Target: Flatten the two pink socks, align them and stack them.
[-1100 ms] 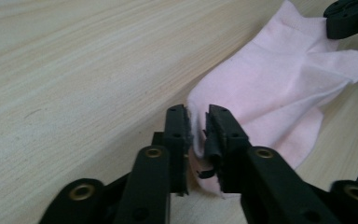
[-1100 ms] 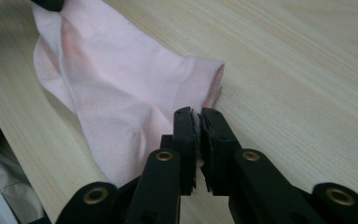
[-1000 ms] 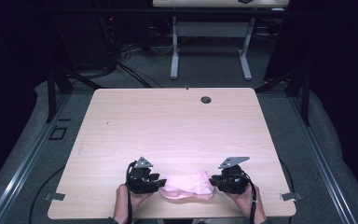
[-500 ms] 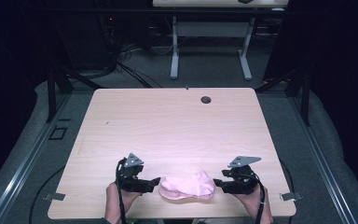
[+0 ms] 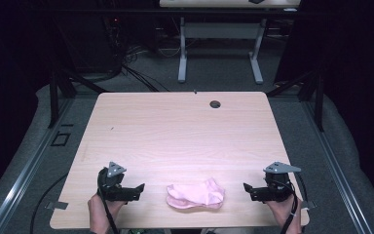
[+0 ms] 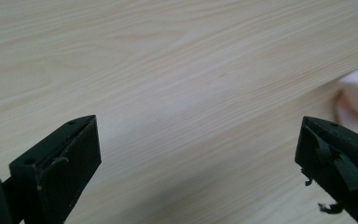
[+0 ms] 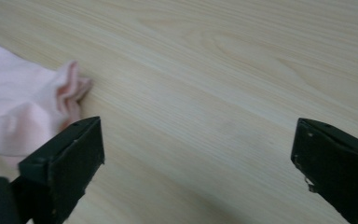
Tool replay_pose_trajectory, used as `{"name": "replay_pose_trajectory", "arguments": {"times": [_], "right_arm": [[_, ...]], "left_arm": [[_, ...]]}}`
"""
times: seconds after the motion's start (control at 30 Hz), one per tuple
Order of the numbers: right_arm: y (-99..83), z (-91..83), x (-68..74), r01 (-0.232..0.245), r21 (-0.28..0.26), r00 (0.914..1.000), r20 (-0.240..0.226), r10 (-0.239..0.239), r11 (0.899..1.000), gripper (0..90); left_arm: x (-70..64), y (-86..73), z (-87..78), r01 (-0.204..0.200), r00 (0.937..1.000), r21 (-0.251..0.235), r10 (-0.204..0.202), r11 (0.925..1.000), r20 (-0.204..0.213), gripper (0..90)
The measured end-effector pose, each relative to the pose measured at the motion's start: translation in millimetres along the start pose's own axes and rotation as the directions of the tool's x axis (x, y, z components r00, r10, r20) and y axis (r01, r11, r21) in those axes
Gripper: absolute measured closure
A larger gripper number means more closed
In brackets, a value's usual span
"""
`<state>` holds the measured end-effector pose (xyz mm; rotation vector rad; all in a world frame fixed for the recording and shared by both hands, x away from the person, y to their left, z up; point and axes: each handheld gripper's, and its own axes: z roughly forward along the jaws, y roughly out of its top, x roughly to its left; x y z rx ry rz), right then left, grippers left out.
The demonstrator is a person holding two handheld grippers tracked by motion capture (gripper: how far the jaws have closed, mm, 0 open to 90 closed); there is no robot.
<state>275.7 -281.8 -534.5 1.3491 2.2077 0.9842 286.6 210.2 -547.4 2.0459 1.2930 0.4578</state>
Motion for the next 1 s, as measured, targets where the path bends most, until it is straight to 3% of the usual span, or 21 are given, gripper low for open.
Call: {"name": "replay_pose_trajectory", "arguments": {"times": [0.1, 0.2, 0.33, 0.53, 0.63, 1.0], "right_arm": [[-8.2, 6.2, -11.4, -0.016, 0.001, 0.999, 0.043, 0.016, 1.0, 0.0], [-14.8, 13.5, -20.9, -0.025, 0.017, 0.9978, 0.062, 0.024, 1.0, 0.0], [-24.4, 25.1, -30.5, -0.048, 0.018, 0.995, 0.089, 0.046, 0.999, 0.0], [-31.7, 38.4, -37.9, -0.044, 0.05, 0.9932, 0.11, 0.038, 0.998, 0.0], [-33.4, 40.3, -39.3, -0.049, 0.035, 0.9931, 0.108, 0.045, 0.998, 0.0], [-31.9, 44.9, -42.6, -0.052, 0.014, 0.9926, 0.11, 0.05, 0.999, 0.0]], "left_arm": [[10.4, -11.0, 3.0, 0.016, 0.999, 0.0, -0.016, 0.9999, -0.042, 0.3], [18.7, -20.8, 6.6, 0.055, 0.9973, -0.009, -0.055, 0.9985, -0.048, 0.2], [25.6, -29.6, 15.3, 0.068, 0.9953, 0.013, -0.067, 0.9976, -0.07, 0.2], [27.7, -34.2, 24.4, 0.054, 0.9929, -0.004, -0.054, 0.9985, -0.106, 0.0], [28.4, -35.1, 27.1, 0.044, 0.9923, -0.029, -0.047, 0.9986, -0.114, 0.0], [32.4, -31.2, 30.7, 0.047, 0.991, -0.028, -0.05, 0.9985, -0.124, 0.0]]}}
